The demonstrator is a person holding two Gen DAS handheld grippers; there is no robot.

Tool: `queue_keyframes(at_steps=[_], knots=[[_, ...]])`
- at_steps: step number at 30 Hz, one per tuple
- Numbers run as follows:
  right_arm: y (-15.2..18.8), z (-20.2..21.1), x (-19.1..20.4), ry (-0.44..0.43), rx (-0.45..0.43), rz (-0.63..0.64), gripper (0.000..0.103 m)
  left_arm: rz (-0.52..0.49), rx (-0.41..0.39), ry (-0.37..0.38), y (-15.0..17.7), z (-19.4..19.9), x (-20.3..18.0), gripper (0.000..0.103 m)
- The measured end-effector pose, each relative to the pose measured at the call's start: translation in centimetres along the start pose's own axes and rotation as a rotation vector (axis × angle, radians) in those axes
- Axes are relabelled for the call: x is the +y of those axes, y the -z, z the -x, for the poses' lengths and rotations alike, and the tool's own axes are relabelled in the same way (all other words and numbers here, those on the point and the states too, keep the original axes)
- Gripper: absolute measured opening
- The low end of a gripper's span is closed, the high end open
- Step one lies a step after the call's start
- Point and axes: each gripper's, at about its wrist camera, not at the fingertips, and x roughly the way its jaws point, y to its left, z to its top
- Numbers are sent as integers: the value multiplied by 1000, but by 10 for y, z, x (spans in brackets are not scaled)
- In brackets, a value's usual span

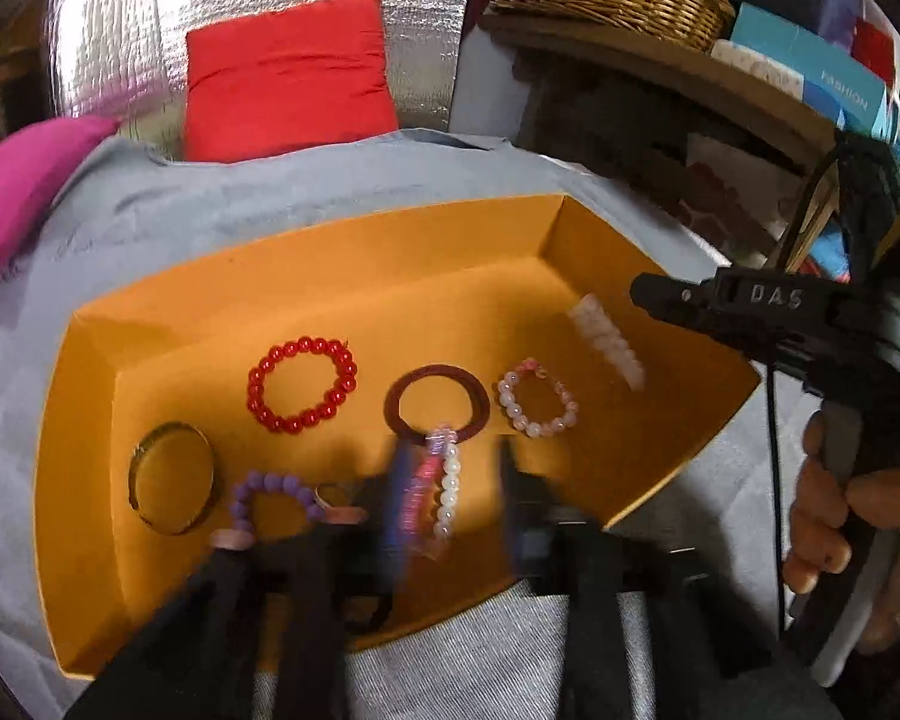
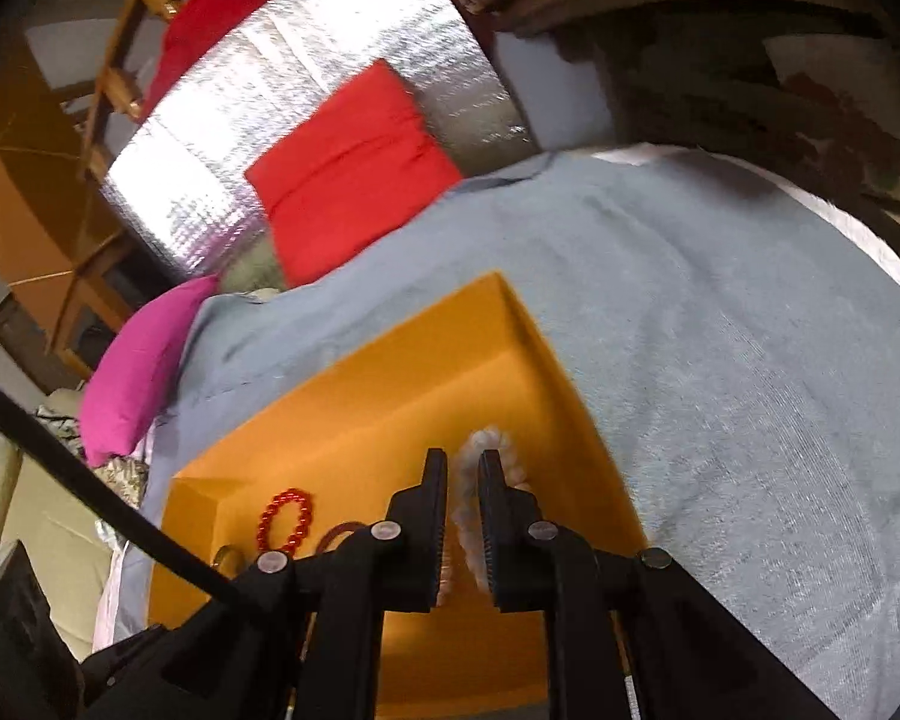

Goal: Organize jewelry

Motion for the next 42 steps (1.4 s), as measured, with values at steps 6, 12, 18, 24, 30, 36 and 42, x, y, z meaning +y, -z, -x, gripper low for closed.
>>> queue_keyframes(at_steps=[6,12,18,24,30,36,42], knots=[[9,26,10,7,-28,56,24,-24,-81,-98,8,42,-4,71],[40,83,50,15,-71,222,66,-31,-106,-277,25,82,6,78],[65,121,82,93,-92,321,67,30,-149,-365,31,115,25,79],[64,131,114,161,-100,372,67,67,-178,-424,25,129,40,81],[73,113,121,160,-42,418,67,109,-177,-443,23,130,50,81],[75,104,109,154,-23,397,67,152,-160,-455,23,128,51,81],[72,113,114,162,-50,411,67,163,-155,-455,20,130,47,81]])
